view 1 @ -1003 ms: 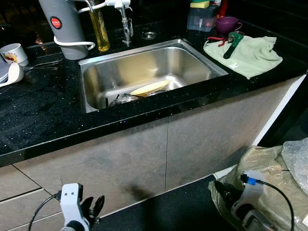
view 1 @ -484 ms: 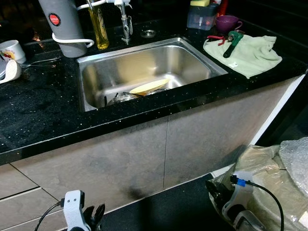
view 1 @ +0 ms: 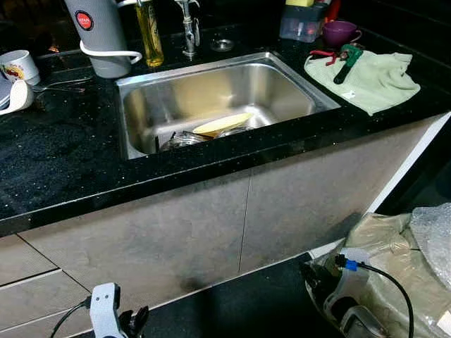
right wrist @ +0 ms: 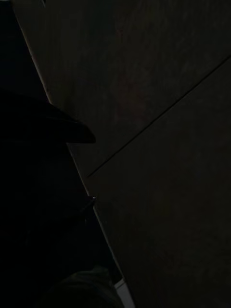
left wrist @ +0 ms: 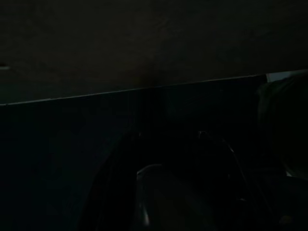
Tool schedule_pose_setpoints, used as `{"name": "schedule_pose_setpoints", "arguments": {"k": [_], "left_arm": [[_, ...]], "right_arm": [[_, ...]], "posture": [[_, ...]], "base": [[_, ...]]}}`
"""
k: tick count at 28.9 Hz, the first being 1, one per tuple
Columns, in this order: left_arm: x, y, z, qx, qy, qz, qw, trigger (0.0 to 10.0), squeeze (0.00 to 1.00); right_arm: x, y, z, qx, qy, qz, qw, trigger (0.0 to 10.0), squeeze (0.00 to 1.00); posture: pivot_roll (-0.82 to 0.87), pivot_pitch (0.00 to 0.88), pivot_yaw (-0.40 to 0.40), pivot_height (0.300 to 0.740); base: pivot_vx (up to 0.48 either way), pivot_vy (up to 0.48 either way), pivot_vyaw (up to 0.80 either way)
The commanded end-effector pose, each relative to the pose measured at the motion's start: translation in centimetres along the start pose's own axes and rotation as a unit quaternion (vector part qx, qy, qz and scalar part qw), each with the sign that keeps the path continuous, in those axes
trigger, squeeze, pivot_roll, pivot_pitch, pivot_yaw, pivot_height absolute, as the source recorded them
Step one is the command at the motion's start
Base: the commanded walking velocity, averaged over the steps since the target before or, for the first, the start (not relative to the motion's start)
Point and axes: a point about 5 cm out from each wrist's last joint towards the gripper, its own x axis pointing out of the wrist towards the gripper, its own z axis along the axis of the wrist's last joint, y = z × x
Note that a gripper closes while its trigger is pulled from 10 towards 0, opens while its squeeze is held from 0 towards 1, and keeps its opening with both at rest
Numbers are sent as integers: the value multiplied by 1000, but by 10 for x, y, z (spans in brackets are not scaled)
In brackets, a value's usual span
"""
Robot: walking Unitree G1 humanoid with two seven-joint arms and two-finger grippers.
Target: Kitchen organization
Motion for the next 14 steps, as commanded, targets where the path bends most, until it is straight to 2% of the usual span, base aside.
{"name": "schedule_pose_setpoints", "arguments": {"k": [1, 7, 8, 11, 12, 13, 14], "left_arm": [[-3, 9, -1, 1, 4, 13, 1000, 10000, 0], [-5, 15, 0, -2, 6, 26, 1000, 10000, 0], [-5, 20, 5, 4, 7, 35, 999, 10000, 0], [-4, 22, 6, 7, 7, 39, 999, 10000, 0], [-3, 23, 14, 11, -4, 35, 999, 10000, 0], [1, 25, 31, 9, -37, 16, 999, 10000, 0], [1, 25, 31, 9, -37, 16, 999, 10000, 0]], "right_arm": [[0, 0, 1, 11, -3, -8, 1000, 10000, 0], [3, 6, 1, 12, 1, 1, 1000, 10000, 0], [4, 3, 0, 21, 2, -4, 1000, 10000, 0], [4, 1, 0, 23, 2, -6, 1000, 10000, 0], [3, -2, 2, 23, -1, -8, 1000, 10000, 0], [3, -7, 10, 20, -16, -11, 1000, 10000, 0], [3, -7, 10, 20, -16, -11, 1000, 10000, 0]], "posture": [[-73, 71, 16, 732], [-65, 71, 7, 732], [-64, 68, 10, 732], [-63, 68, 9, 732], [-60, 69, 9, 732], [-61, 73, 13, 732], [-61, 73, 13, 732]], "base": [[0, 0, 0], [0, 0, 0], [0, 0, 0], [0, 0, 0], [0, 0, 0], [0, 0, 0], [0, 0, 0]]}}
